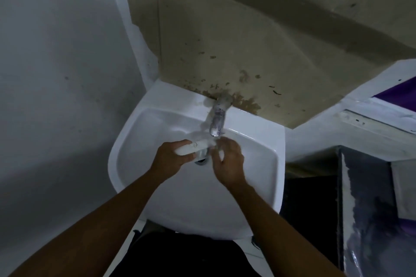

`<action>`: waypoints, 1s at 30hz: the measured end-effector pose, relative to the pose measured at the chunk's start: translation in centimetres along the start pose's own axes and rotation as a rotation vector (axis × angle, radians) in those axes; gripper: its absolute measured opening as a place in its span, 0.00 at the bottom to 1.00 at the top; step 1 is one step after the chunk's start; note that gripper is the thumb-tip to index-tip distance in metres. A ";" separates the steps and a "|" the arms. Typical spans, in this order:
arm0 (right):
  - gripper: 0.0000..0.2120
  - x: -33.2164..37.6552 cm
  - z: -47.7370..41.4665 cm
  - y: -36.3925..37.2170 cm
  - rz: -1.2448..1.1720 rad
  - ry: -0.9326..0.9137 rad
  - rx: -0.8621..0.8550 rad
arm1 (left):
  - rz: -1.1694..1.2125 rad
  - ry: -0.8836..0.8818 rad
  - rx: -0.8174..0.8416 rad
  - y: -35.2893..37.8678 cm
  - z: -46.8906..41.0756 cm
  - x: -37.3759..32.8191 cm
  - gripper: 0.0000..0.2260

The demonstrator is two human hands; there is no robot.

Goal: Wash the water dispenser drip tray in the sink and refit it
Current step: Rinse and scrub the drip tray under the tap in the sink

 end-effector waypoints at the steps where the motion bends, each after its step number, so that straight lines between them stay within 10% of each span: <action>1: 0.20 0.6 0.5 1.8 0.092 -0.050 0.130 | -0.014 0.015 0.007 0.0 0.0 -0.2 0.10; 7: 0.28 0.9 -0.5 4.5 0.419 -0.349 0.477 | -0.068 0.052 -0.041 -1.6 1.1 -0.4 0.08; 19: 0.28 0.4 -1.0 4.1 0.406 -0.361 0.537 | -0.067 0.069 -0.022 -1.6 1.9 -0.2 0.10; 24: 0.25 -2.0 -2.2 3.2 0.402 -0.021 0.589 | 0.021 0.067 -0.040 -0.8 2.2 0.2 0.11; 30: 0.27 2.3 -0.9 4.6 0.294 -0.255 0.505 | 0.277 0.017 -0.099 -1.3 2.8 0.5 0.11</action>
Point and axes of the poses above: each hand's wrist, its own z-axis away from the middle knuckle, its own y-axis out of the palm, x = y × z, the point moved 6 cm from there along -z, towards the middle knuckle, and after that the axes turned 9 degrees about x, right-handed, at the moved point
